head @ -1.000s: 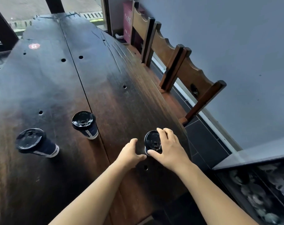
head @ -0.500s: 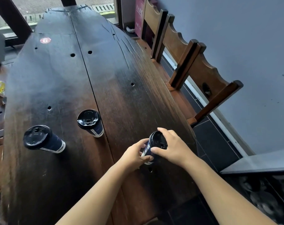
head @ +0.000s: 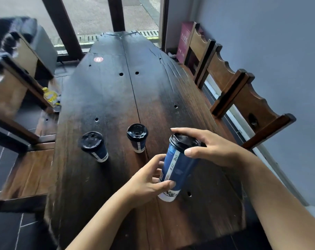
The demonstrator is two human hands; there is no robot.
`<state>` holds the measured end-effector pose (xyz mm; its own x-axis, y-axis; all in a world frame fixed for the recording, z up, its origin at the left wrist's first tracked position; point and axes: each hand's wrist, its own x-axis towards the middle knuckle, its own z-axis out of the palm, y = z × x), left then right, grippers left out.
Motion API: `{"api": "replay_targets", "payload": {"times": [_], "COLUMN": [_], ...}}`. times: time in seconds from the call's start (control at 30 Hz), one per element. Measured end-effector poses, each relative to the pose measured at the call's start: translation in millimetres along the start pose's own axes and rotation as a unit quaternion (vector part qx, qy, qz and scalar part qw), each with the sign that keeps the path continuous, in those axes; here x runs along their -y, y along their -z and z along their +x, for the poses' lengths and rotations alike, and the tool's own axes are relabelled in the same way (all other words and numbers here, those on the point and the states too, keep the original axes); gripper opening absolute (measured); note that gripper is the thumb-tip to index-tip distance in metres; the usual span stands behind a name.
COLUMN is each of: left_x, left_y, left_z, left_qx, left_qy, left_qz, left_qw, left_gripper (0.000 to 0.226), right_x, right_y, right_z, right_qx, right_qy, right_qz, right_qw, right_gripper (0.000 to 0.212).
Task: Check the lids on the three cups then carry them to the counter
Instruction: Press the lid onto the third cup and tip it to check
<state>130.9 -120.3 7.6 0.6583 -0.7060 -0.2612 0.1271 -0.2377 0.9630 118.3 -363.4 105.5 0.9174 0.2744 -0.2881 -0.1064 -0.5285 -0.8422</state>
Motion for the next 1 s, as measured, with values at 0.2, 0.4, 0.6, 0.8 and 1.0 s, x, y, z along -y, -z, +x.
{"api": "replay_targets", "payload": {"times": [0.2,0.4,0.6,0.8,1.0], "left_x": [-29.2,-50.7,-61.9,-62.6,-65.3], "left_y": [30.2,44.9,54.2,56.5,56.0], "left_z": [-72.5,-126.0,-152.0,-159.2,-155.8], "left_qx": [-0.048,-0.076,-0.144,-0.161,-0.169], "left_qy": [-0.032,-0.075,-0.1,-0.117,-0.121], "left_qz": [-0.083,-0.127,-0.112,-0.134,-0.144], "left_qw": [0.995,0.986,0.978,0.971,0.968], "left_gripper": [0.072,0.059,0.064,0.073,0.067], "right_x": [60.5,109.8,141.1,148.8,150.3], "right_y": [-27.1,-57.6,-85.8,-97.3,-96.4], "right_z": [19.0,38.3,52.3,57.7,62.9], "right_qx": [0.017,0.022,-0.001,-0.026,-0.021], "right_qy": [0.089,0.156,0.18,0.179,0.18], "right_qz": [0.079,0.149,0.173,0.195,0.199], "right_qw": [0.993,0.976,0.968,0.964,0.963], "right_gripper": [0.072,0.061,0.056,0.054,0.057]}}
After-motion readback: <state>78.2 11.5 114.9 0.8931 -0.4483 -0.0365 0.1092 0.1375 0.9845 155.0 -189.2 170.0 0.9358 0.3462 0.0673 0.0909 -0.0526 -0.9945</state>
